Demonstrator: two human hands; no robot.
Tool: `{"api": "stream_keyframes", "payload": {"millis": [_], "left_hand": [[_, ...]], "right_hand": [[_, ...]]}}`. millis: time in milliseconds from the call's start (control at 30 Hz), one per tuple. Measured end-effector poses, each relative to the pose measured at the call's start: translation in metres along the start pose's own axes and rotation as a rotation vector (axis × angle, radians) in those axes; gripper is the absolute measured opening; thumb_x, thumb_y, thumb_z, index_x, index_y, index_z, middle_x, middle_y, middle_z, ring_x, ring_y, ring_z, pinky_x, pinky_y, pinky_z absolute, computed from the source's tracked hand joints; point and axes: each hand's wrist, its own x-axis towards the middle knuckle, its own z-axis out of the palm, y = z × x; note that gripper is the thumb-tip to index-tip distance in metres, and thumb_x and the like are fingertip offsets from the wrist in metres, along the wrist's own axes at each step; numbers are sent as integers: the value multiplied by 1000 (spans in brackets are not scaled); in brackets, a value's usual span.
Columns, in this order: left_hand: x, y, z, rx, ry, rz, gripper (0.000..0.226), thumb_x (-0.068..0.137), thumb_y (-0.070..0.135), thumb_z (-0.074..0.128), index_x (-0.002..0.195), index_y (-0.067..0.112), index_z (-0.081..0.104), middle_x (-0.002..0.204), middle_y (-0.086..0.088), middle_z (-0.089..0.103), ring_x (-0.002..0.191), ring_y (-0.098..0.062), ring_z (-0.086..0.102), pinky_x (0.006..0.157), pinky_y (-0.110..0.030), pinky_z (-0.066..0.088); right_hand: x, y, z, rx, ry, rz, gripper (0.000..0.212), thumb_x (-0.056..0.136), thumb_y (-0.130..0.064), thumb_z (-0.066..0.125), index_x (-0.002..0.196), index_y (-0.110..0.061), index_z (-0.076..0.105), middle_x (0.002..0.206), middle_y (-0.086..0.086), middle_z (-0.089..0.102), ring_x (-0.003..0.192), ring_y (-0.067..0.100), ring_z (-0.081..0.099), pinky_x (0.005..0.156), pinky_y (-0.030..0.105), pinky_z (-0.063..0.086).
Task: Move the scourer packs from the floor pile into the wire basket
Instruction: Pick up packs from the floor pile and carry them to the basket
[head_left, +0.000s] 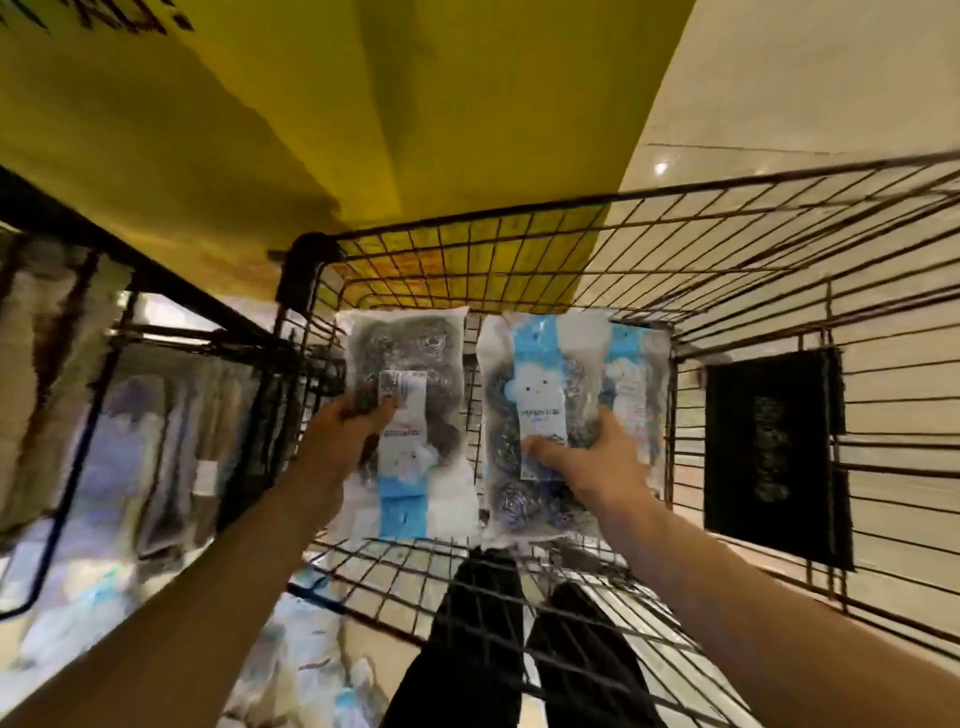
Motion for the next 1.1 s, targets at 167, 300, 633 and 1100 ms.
{"api": "stream_keyframes", "payload": {"millis": [167,300,633,1100], "left_hand": [[72,-24,-4,21,84,-38,35,99,12,67,130,-6,64,68,2,69,54,-11,63,61,-30,47],[100,-29,-1,54,72,-8,18,99,15,69,117,11,70,81,0,68,73,-17,63,85,-44,57],[130,-22,25,111,63,15,33,96,15,72,128,15,63,110,-6,74,95,-26,71,71,-38,57],[57,1,16,222,-14,13,58,83,6,80,133,17,52,129,-9,67,110,-32,69,87,-44,60]], "right_hand": [[59,20,50,29,37,44,48,81,-17,91,105,-17,49,91,0,65,70,9,62,41,13,45],[87,23,71,8,21,26,43,85,-20,88,108,-18,51,86,-6,62,68,6,59,41,11,43],[127,29,110,113,-38,118,60,81,-20,90,128,-26,53,108,-8,70,100,20,68,91,46,55],[80,-3,82,-415,143,56,81,83,-33,87,149,-20,41,142,8,50,124,31,59,107,51,54]]}}
